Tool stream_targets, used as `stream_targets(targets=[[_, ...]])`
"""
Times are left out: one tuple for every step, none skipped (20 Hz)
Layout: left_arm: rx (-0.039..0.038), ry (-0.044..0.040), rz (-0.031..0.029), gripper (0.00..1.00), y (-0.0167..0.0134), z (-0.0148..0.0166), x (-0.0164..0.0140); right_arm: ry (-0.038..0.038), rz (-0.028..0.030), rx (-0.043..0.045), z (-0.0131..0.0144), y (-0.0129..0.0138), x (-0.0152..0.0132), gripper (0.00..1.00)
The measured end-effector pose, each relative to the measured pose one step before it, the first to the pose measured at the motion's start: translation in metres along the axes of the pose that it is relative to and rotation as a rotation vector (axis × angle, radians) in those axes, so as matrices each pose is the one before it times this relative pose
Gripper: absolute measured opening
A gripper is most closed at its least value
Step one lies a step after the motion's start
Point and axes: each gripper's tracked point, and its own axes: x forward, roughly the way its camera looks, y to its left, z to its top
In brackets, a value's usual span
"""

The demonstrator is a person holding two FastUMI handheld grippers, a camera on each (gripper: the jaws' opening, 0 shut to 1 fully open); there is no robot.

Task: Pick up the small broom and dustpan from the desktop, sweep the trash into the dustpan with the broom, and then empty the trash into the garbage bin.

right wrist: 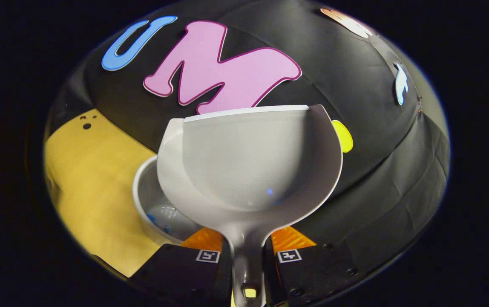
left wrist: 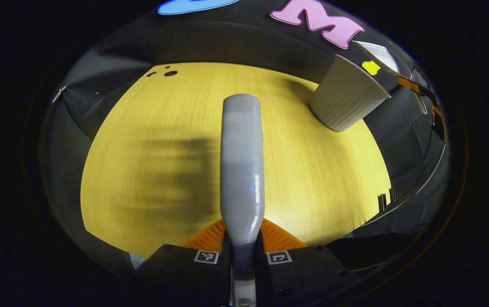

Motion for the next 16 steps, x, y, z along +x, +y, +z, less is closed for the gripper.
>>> stream_targets(targets=[[0.00739,-0.00291,0.01167,0.30,0.00599,-0.00253,-0.00329,0.00011,0.02537,0.02063,0.00461,0.00255,-0.00274,0.34],[0.01732,-0.00429,0.01726,0.27,0.00710,-0.00199,-0.00284,0.00210,0.02838,0.02590,0.00240,0.00367,-0.00179,0.34],[0.02306,-0.00247,0.01846,0.27,0.00647,-0.00314,-0.00294,0.00636,0.03088,0.02908,0.00095,0.00156,-0.00204,0.34],[0.01901,-0.00178,0.01504,0.27,0.00464,-0.00366,-0.00343,0.00541,0.02374,0.02597,0.00153,-0.00003,0.00024,0.34],[0.00792,-0.00166,0.00540,0.27,0.00414,-0.00333,-0.00179,0.00621,0.01570,0.01520,0.00192,0.00035,0.00012,0.34],[0.00039,-0.00611,-0.00075,0.30,0.00218,-0.00233,-0.00361,0.00086,0.03004,0.02091,0.00514,0.00319,-0.00249,0.34],[-0.00137,-0.00922,-0.00096,0.27,0.00222,-0.00208,-0.00272,0.00275,0.05109,0.03775,0.00363,0.00622,-0.00240,0.34],[0.00182,-0.00906,0.00379,0.27,0.00322,-0.00155,-0.00267,0.00932,0.04591,0.03541,0.00122,0.00115,-0.00268,0.34],[0.00325,-0.00409,0.00636,0.27,0.00321,-0.00135,-0.00113,0.01031,0.03692,0.02187,0.00298,0.00004,-0.00411,0.34],[0.00219,0.00070,0.00718,0.30,0.00405,-0.00199,-0.00201,0.00585,0.03397,0.01446,0.00420,-0.00034,-0.00341,0.34],[-0.00227,-0.00275,0.00525,0.30,0.00339,-0.00202,-0.00204,0.01005,0.03891,0.01434,0.00247,0.00074,-0.00214,0.34],[-0.00515,-0.00284,0.00090,0.27,0.00082,-0.00027,-0.00147,0.00789,0.03452,0.01677,-0.00145,0.00217,-0.00180,0.34],[-0.00310,-0.00363,-0.00257,0.30,-0.00067,-0.00062,-0.00046,0.00510,0.03996,0.02785,0.00152,0.00193,-0.00083,0.34],[-0.00036,-0.00170,0.00031,0.27,-0.00028,-0.00037,-0.00027,0.01047,0.04701,0.02015,0.00241,0.00062,-0.00066,0.34],[0.00041,0.00270,0.00013,0.30,-0.00031,-0.00146,0.00099,0.01473,0.03567,0.00364,-0.00105,0.00067,0.00016,0.34],[-0.00325,0.00249,-0.00148,0.30,-0.00050,-0.00014,0.00087,0.03031,0.04008,-0.00158,-0.00182,-0.00121,-0.00048,0.34]])
